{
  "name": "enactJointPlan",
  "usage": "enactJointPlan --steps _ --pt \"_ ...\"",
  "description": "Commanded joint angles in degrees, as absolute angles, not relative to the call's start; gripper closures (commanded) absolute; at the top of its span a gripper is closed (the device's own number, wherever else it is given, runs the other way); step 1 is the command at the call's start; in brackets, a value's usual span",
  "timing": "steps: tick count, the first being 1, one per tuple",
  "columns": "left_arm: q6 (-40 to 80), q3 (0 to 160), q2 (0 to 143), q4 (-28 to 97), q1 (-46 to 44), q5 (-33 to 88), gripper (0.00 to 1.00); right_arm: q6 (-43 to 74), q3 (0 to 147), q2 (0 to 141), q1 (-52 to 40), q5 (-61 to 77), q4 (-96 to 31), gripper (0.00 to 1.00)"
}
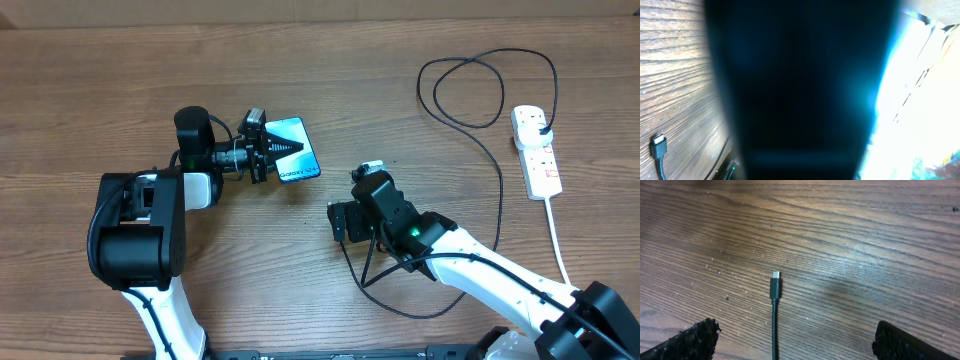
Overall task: Plug charger to phone and switch on socket
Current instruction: 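Lower the right gripper and close it on the cable plug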
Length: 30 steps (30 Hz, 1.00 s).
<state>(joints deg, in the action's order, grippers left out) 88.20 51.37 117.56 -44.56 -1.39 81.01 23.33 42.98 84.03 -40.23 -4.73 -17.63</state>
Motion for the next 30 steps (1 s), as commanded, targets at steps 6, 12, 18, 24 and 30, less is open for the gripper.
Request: enactJointPlan --steps 6,12,18,24,30 --pt "86.32 52.40 117.43 -44.99 -1.52 83.05 0.95 19.20 43.27 84.29 -45.71 -11.42 -14.41 0.01" --pt "86.32 52.40 117.43 -44.97 -1.52 83.00 0.96 19.22 43.27 86.35 -47.44 -15.59 -12.38 0.00" --pt "86.32 52.40 117.43 -44.99 -1.52 82.98 0.95 19.44 43.27 89.95 -47.57 -15.40 -7.31 0.00" --pt "86.11 52.40 117.43 -44.97 -1.52 82.70 0.96 19.40 43.27 90.59 -47.48 -15.40 -4.86 0.00" --pt "86.13 52.40 117.43 -44.97 -1.52 82.56 0.96 19.40 43.27 90.59 -47.48 -15.44 -4.62 0.00"
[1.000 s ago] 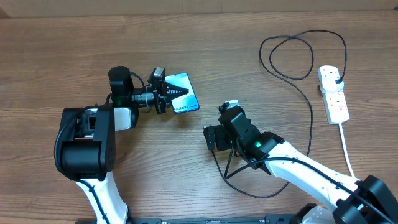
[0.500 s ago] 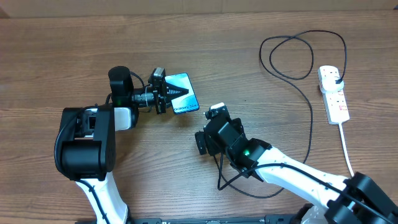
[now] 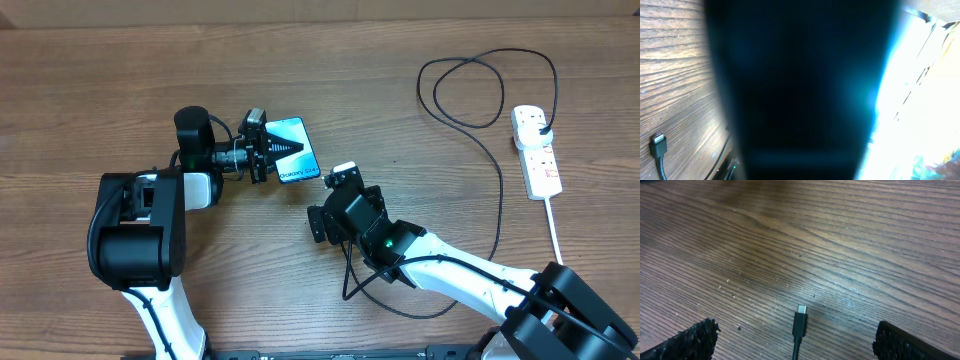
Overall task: Plug charger to phone and switch on socket
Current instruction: 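Lower the right gripper and close it on the cable plug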
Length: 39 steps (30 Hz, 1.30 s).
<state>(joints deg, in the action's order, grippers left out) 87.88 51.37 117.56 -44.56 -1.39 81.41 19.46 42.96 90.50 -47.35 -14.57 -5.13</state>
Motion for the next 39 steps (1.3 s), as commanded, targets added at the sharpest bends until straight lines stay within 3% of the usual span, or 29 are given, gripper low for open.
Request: enactJointPlan --steps 1,13,28,39 --pt "86.13 52.40 117.43 -44.97 -1.52 82.56 0.96 19.40 43.27 90.63 -47.51 -15.44 -4.51 0.00" --pt "86.11 52.40 117.45 -44.97 -1.52 82.74 0.95 19.42 43.27 93.93 -46.63 -15.86 -3.01 0.07" --pt "86.11 52.40 117.43 -44.97 -1.52 82.15 0.96 19.42 43.27 98.08 -45.04 -9.21 -4.27 0.33" --pt "86.13 52.40 117.43 -44.97 -1.52 82.06 0.95 17.43 43.53 100.05 -46.57 -9.58 -4.19 0.38"
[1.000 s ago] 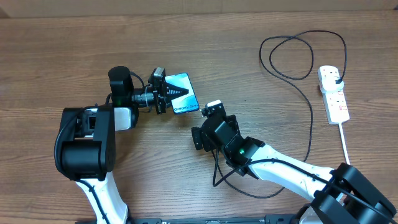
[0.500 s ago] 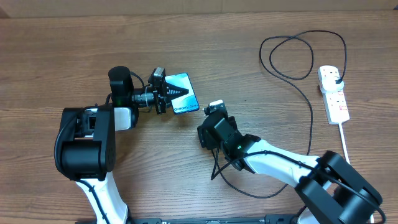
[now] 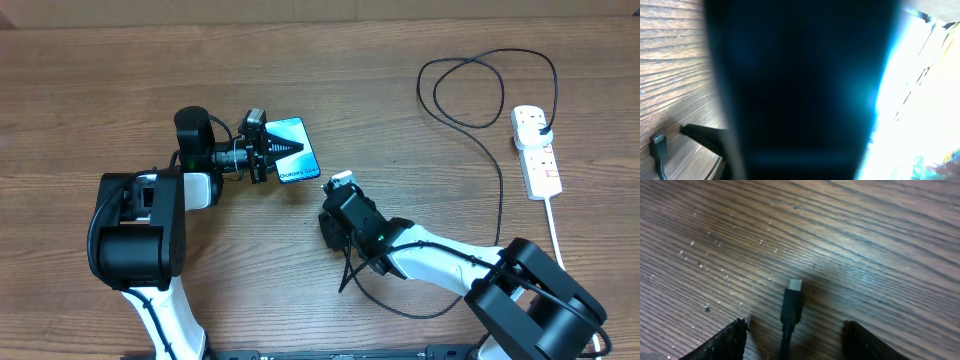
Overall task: Plug charger to phone and switch on socket
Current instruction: 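Lower the right gripper and close it on the cable plug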
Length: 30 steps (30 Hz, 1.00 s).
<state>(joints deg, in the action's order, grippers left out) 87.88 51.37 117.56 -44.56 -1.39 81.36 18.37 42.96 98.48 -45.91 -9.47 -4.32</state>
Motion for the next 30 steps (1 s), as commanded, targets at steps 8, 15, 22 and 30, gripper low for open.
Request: enactJointPlan --steps 8,15,22,30 --pt "86.15 52.40 117.43 -44.97 -1.52 82.11 0.95 16.21 47.55 104.22 -49.47 -15.79 -7.75 0.44" --pt "86.17 52.40 117.43 -44.97 -1.52 82.08 0.96 16.40 47.72 104.40 -49.50 -16.08 -9.19 0.64" --pt "86.17 52.40 117.43 -44.97 -1.52 82.04 0.95 17.78 48.42 104.40 -49.50 -16.03 -11.35 0.70" --pt "86.17 52.40 117.43 -44.97 -1.52 82.11 0.96 18.22 49.28 104.40 -49.50 -15.81 -13.63 0.83"
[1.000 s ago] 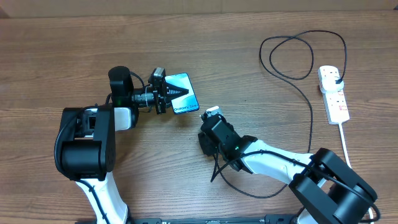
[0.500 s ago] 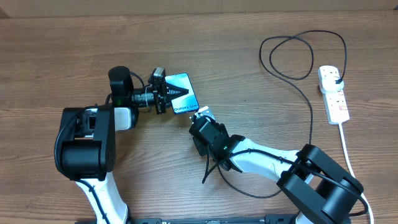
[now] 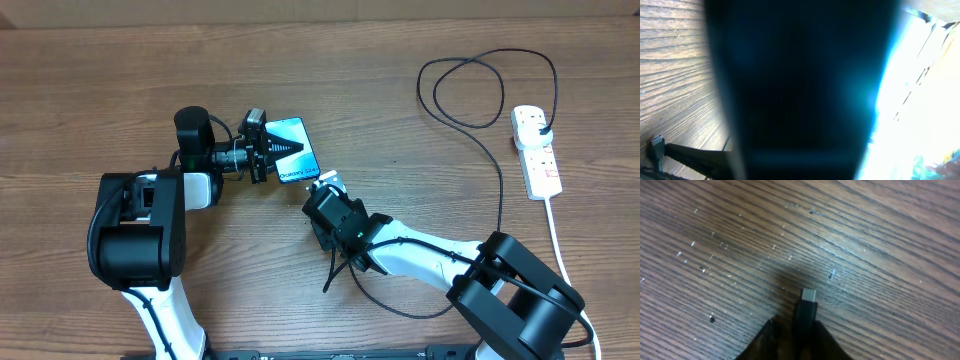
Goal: Plug charger to phone and switch on socket
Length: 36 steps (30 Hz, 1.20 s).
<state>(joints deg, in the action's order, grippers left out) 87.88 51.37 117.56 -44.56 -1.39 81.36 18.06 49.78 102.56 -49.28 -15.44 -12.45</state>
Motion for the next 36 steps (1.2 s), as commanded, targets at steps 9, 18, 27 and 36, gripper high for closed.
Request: enactJointPlan --steps 9,18,27,36 --pt "86.08 52.40 117.43 -44.99 -1.32 81.87 0.96 24.25 54.85 102.94 -48.99 -9.89 -22.87 0.96" --pt "81.08 52.40 117.43 -44.99 0.08 84.05 0.96 25.71 55.29 91.37 -40.58 11.86 -27.86 0.96" --pt "77.28 52.38 117.43 -44.93 -1.61 84.12 0.95 25.04 51.46 90.63 -29.30 40.64 -21.63 0.96" --pt "79.72 52.38 117.43 -44.80 -4.45 78.50 0.95 20.53 50.46 90.63 -22.98 54.87 -22.33 0.96"
